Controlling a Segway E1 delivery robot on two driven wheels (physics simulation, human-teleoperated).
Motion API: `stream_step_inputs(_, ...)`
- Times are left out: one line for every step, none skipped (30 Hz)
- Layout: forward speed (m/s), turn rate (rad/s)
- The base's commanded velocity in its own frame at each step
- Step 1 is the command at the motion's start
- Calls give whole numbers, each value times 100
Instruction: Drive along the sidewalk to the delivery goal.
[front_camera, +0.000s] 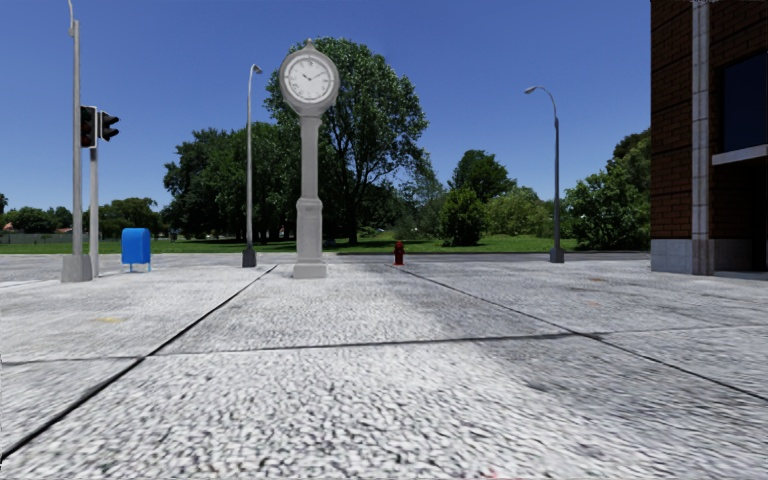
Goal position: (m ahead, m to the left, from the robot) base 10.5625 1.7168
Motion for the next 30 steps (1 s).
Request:
stream_step_inputs(200,0)
stream_step_inputs(200,0)
stream_step_inputs(200,0)
stream_step_inputs(200,0)
stream_step_inputs(200,0)
stream_step_inputs(200,0)
stream_step_inputs(200,0)
stream_step_inputs(200,0)
stream_step_inputs(200,0)
stream_step_inputs(200,0)
stream_step_inputs(200,0)
stream_step_inputs(200,0)
stream_step_inputs(200,0)
stream_step_inputs(200,0)
stream_step_inputs(200,0)
stream_step_inputs(200,0)
stream_step_inputs(200,0)
stream_step_inputs(200,0)
stream_step_inputs(200,0)
stream_step_inputs(200,0)
stream_step_inputs(200,0)
stream_step_inputs(200,0)
stream_step_inputs(200,0)
stream_step_inputs(200,0)
stream_step_inputs(200,0)
stream_step_inputs(200,0)
stream_step_inputs(200,0)
stream_step_inputs(200,0)
stream_step_inputs(200,0)
stream_step_inputs(200,0)
